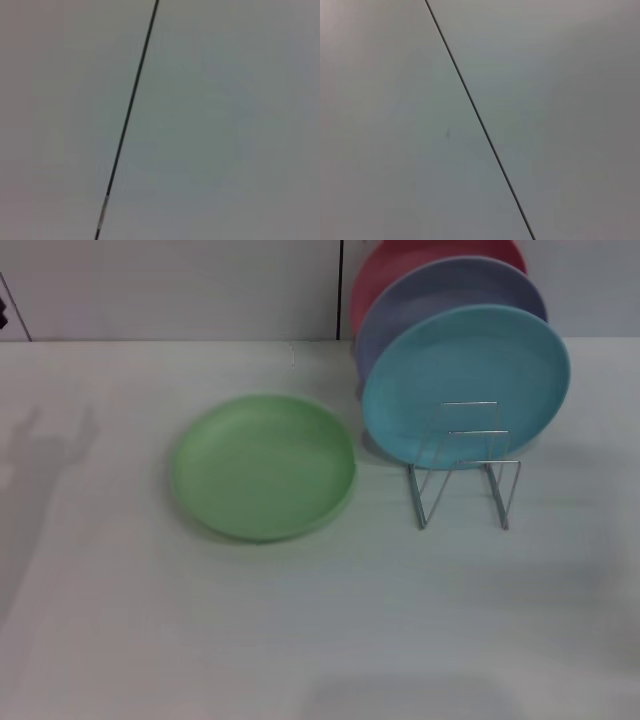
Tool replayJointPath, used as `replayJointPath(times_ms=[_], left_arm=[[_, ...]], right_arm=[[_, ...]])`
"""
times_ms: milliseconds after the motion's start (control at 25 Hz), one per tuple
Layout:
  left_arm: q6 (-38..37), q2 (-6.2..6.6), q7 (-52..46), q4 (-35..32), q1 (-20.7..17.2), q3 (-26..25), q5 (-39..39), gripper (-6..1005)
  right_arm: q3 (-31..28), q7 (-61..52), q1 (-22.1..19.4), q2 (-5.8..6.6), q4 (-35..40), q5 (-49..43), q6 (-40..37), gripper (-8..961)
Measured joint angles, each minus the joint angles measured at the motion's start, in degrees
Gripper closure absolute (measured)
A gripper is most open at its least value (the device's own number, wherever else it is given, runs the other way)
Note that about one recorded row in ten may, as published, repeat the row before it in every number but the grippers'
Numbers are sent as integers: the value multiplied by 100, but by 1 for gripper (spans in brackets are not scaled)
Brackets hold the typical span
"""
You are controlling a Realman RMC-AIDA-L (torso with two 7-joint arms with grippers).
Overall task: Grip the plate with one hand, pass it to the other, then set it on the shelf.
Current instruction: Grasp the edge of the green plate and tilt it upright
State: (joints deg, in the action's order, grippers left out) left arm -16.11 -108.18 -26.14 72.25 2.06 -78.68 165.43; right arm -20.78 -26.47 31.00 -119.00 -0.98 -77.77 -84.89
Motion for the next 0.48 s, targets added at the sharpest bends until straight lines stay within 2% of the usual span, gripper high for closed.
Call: replayJointPath(times_ms=[40,80,160,200,280,320,360,400,480], left_arm=[[536,15,35,473,-85,-21,-2,261],[536,15,35,473,-85,-21,-2,261],[1434,61,102,1045,-91,-35,-4,261],[1434,61,102,1045,-91,-35,-4,261],[2279,71,295,1450,0,-51,-15,261],[2754,44,455,1640,58,-86,-27,261],[3628,-81,821,1963,227,-249,-47,261],[3628,-81,821,1963,227,-249,-47,261],[4488,-310,1281,2221,436,-520,-86,261]], right_arm=[[0,0,0,0,0,0,0,461],[0,0,-3,0,-1,0,0,461],[3,1,-13,0,0,-1,2,461],[3,1,-13,0,0,-1,2,462],[5,2,-14,0,1,-4,3,462],[6,2,-14,0,2,-6,4,462],[11,2,-6,3,2,-15,6,462],[11,2,-6,3,2,-15,6,462],[12,1,8,4,2,-22,17,462]])
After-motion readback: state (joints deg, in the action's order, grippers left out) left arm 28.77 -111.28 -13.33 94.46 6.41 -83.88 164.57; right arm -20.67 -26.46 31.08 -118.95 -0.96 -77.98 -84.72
